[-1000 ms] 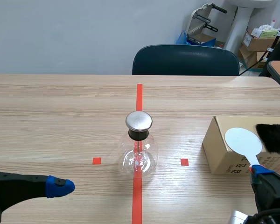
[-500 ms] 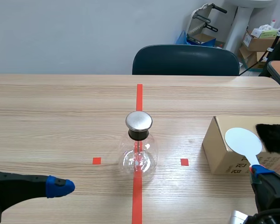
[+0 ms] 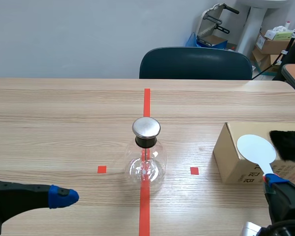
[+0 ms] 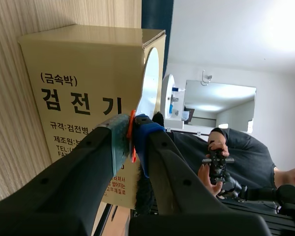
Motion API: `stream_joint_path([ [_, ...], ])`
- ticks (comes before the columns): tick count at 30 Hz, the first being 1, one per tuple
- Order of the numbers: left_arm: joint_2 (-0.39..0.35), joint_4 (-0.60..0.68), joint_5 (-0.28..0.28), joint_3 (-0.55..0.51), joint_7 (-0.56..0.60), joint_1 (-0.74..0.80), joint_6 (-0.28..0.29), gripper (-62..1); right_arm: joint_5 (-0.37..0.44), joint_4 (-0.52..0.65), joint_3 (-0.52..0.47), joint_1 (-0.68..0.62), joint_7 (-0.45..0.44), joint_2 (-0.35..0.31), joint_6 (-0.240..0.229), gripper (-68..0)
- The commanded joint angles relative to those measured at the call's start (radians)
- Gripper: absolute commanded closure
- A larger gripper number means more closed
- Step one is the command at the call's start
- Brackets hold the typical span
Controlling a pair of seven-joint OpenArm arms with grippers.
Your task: Do the electroscope experiment
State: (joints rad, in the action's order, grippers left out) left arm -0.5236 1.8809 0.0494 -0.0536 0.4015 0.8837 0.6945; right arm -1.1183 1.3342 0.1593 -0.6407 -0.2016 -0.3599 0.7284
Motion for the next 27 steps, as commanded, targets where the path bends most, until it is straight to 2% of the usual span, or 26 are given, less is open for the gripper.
stream_joint_path([
  [1,0.003,0.018,0.013,0.0,0.018,0.0,0.002,-36.6,-0.001,0.012,-0.003,0.007,0.0,-0.009,0.055,-0.8],
  [14,0.008,0.018,0.013,-0.004,-0.008,0.0,0.002,-36.6,-0.001,0.012,-0.003,0.007,-0.005,-0.008,0.055,-0.9],
  [20,0.008,0.016,0.013,-0.004,-0.01,-0.034,-0.085,-36.6,-0.001,0.012,-0.003,0.007,-0.009,-0.008,0.055,-0.9],
  [23,0.011,0.014,0.013,-0.003,-0.035,-0.062,-0.112,-31.8,0.0,0.012,-0.003,0.007,-0.015,-0.009,0.055,-0.9],
  [27,0.035,-0.015,0.013,-0.003,-0.061,-0.116,-0.137,-18.7,0.0,0.012,-0.003,0.006,-0.015,-0.009,0.055,-0.9],
])
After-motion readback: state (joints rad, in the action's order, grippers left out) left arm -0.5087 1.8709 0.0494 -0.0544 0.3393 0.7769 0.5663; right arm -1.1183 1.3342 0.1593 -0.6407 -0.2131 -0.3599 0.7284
